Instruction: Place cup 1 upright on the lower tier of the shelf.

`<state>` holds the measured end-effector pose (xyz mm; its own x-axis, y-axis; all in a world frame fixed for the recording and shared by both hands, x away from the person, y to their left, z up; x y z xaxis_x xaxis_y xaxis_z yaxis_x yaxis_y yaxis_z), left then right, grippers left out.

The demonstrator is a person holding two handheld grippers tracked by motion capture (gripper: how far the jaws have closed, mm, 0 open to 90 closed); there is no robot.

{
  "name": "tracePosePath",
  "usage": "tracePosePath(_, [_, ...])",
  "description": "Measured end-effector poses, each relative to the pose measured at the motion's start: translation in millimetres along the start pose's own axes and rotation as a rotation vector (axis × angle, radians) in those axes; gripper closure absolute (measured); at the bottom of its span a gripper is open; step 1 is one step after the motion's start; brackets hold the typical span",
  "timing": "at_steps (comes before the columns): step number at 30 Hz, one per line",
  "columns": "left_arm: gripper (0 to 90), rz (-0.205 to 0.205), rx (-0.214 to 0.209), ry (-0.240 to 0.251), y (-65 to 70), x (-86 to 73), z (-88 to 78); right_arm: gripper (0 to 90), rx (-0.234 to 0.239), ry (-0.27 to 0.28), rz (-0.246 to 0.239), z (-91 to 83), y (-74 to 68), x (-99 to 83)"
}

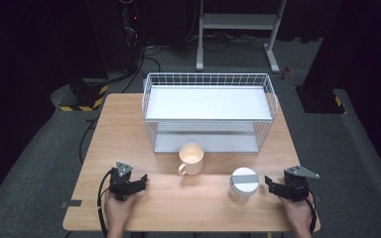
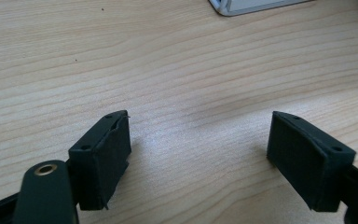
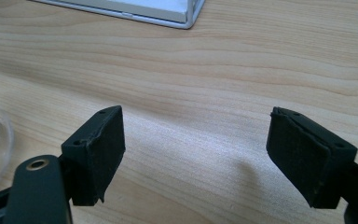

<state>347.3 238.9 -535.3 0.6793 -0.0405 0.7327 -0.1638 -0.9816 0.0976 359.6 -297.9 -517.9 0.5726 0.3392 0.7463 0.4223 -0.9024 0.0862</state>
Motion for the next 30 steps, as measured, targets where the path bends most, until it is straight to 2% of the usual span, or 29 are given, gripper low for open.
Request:
tracePosePath(11, [21.6, -0.001, 0.0, 0.0, 0.1, 0.0, 0.0, 20.9, 0.036, 0.017, 0.014, -10.9, -3.6, -4.0])
tracePosePath(17, [21.5, 0.003, 0.002, 0.003, -0.2, -0.2, -0.2, 22.0, 0.053, 0.027, -0.006, -16.0, -12.9, -7.9])
tracePosePath(22, [21.5, 0.003, 0.002, 0.003, -0.2, -0.2, -0.2, 22.0, 0.082, 0.037, 0.012, -22.6, -18.4, -9.9])
tracePosePath(29, [21.8, 0.0, 0.001, 0.003, -0.2, -0.3, -0.1, 22.4, 0.074, 0.041, -0.01, -28.3, -23.2, -12.7])
tracePosePath(30, [21.9, -0.001, 0.0, 0.003, -0.2, -0.3, -0.1, 22.4, 0.077, 0.054, -0.014, -29.8, -24.1, -14.7])
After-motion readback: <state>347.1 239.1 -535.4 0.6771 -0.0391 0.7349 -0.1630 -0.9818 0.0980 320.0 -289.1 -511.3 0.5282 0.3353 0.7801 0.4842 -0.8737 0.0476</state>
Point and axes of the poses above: each handheld gripper's, and its own axes: z roughly forward along the jaws, x roughly out of its top, y roughly to its right, the point moved 1 cm from there along z, roughly forward along the jaws, and after that the axes turned 8 degrees about -z, right-handed, at the moved point
